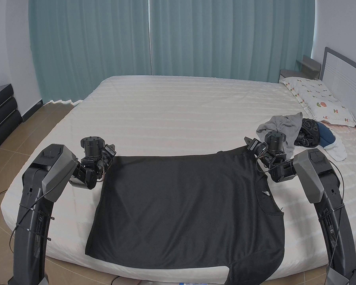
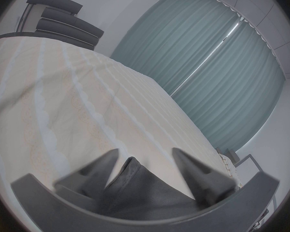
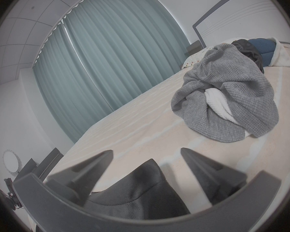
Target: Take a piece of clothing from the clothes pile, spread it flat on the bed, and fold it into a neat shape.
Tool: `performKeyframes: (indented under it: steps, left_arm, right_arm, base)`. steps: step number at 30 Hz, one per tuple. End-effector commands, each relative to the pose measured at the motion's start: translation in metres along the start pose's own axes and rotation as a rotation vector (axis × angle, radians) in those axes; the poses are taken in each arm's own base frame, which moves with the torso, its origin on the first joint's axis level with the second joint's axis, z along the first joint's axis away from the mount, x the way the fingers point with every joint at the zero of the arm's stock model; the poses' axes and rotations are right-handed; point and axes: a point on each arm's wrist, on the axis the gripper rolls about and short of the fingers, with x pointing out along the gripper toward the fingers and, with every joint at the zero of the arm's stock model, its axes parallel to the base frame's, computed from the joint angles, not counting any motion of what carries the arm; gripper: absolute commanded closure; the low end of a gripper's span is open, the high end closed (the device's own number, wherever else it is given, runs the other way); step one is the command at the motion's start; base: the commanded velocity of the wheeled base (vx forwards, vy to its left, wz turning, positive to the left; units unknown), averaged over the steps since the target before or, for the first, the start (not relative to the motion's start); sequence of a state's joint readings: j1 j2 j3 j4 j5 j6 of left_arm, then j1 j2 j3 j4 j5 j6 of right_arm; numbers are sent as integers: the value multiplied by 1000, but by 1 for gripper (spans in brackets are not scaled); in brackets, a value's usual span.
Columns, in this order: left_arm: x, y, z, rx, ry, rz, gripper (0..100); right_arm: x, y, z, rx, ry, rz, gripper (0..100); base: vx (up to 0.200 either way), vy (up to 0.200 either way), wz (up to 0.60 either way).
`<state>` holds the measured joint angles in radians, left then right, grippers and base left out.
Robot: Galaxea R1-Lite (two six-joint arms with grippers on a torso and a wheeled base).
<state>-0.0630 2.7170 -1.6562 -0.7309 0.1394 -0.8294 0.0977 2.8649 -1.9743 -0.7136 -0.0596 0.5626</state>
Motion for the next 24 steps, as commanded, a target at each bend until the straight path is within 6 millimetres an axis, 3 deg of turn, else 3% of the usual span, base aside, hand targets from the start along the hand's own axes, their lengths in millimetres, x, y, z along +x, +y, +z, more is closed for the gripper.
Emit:
performKeyframes:
  steps: [1, 4, 9, 10, 11, 12, 13, 14, 16, 17, 19, 24]
  left_arm:
    - [-4, -2, 6, -6, -10, 3, 0]
    - [-18, -10, 21, -11, -26, 3, 0]
    - [-66, -26, 48, -47, -10, 2, 0]
    - [-66, -26, 48, -47, -10, 2, 0]
    - [-86, -30, 54, -52, 22, -8, 0]
    - [-95, -30, 55, -51, 44, -14, 0]
    - [-95, -30, 55, -51, 44, -14, 0]
    - [-110, -29, 56, -49, 85, -19, 0]
    - [-123, -25, 53, -49, 120, -9, 0]
    - [-123, -25, 53, -49, 120, -9, 0]
    - [-142, -16, 47, -61, 169, 23, 0]
    - [-175, -6, 38, -99, 250, 35, 0]
  right_arm:
    - [-7, 1, 24, 11, -37, -23, 0]
    - [-29, 6, 38, 62, -10, -44, 0]
    - [-88, 7, 43, 79, 94, 5, 0]
    - [-88, 7, 43, 79, 94, 5, 0]
    - [-115, 9, 46, 81, 136, 21, 0]
    - [-129, 10, 47, 85, 164, 28, 0]
    - [-129, 10, 47, 85, 164, 28, 0]
    - [-154, 11, 51, 92, 208, 50, 0]
    - [-177, 10, 49, 96, 256, 58, 0]
    - [-177, 10, 49, 96, 256, 58, 0]
    - [-208, 6, 43, 104, 323, 58, 0]
    - [-248, 2, 33, 114, 400, 65, 0]
  base:
    - [0, 0, 0]
    - [0, 0, 0]
    - [0, 0, 0]
    - [0, 0, 0]
    - [0, 0, 0]
    - [0, 0, 0]
    - [0, 0, 0]
    - [0, 0, 0]
    - [0, 0, 0]
    - [0, 0, 0]
    - [0, 0, 0]
    - [-80, 0, 0]
